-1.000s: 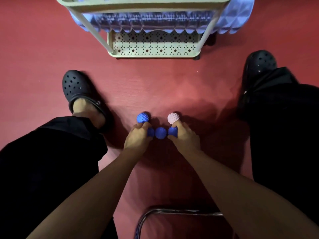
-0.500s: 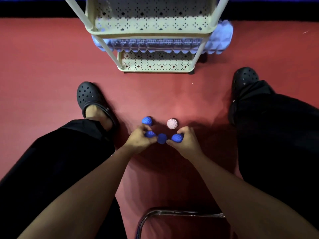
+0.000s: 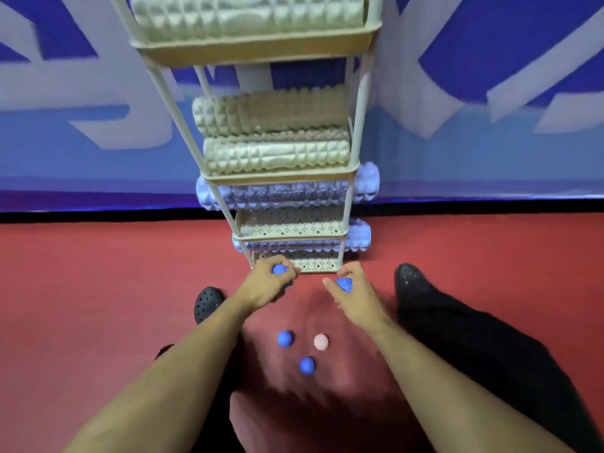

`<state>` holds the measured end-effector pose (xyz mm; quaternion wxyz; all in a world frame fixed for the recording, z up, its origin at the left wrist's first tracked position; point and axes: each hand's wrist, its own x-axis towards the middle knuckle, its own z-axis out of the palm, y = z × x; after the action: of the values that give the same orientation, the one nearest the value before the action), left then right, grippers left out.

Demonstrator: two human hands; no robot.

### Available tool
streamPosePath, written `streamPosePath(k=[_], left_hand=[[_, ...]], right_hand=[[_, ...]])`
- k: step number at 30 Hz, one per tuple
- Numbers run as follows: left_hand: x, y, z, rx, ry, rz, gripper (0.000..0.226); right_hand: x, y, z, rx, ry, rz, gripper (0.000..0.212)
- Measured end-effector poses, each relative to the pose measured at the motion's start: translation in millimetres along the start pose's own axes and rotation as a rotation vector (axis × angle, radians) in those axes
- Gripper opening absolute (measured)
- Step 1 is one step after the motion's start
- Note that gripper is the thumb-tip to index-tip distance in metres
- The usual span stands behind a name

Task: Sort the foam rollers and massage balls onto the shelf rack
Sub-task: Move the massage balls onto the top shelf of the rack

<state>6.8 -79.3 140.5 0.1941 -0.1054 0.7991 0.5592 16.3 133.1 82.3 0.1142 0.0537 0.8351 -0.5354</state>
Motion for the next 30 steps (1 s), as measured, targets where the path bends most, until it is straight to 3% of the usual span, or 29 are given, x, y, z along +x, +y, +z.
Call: streamPosePath(k=[4, 9, 12, 14, 17, 21, 27, 30], left_hand=[[-33.6, 94.0, -26.4, 0.002, 0.087, 0.213, 0.018], [-72.8, 197.1, -69.1, 0.034, 0.245, 0.432, 0.031], [-90.9, 256.4, -97.6, 0.069, 0.312, 0.544, 0.02], [-101.2, 294.9, -114.0, 0.135, 0.402, 0.623, 0.026], [-119.2, 349.2, -135.5, 0.242, 0.536, 0.712, 0.045], [-129.4, 407.6, -163.4, 0.284, 0.604, 0.782, 0.051], [-112.2, 471.6, -191.7, 0.399, 0.677, 0.82, 0.056], [-96.2, 495.4, -203.9, 0.404, 0.726, 0.84, 0.069]], right_hand=[[-2.2, -115.6, -50.5, -0.074, 0.059, -0.219, 0.021], [-8.6, -250.6, -107.9, -0.082, 0.105, -0.487, 0.019], [-8.5, -322.5, -135.3, -0.103, 0.119, -0.607, 0.016], [-8.0, -364.2, -151.0, -0.114, 0.146, -0.688, 0.022], [-8.7, -417.1, -170.6, -0.153, 0.183, -0.799, 0.029], [-5.5, -472.4, -188.2, -0.181, 0.233, -0.916, 0.03], [14.7, -533.5, -212.6, -0.343, 0.233, -0.931, 0.039], [34.7, -556.7, -220.1, -0.434, 0.354, -0.92, 0.044]])
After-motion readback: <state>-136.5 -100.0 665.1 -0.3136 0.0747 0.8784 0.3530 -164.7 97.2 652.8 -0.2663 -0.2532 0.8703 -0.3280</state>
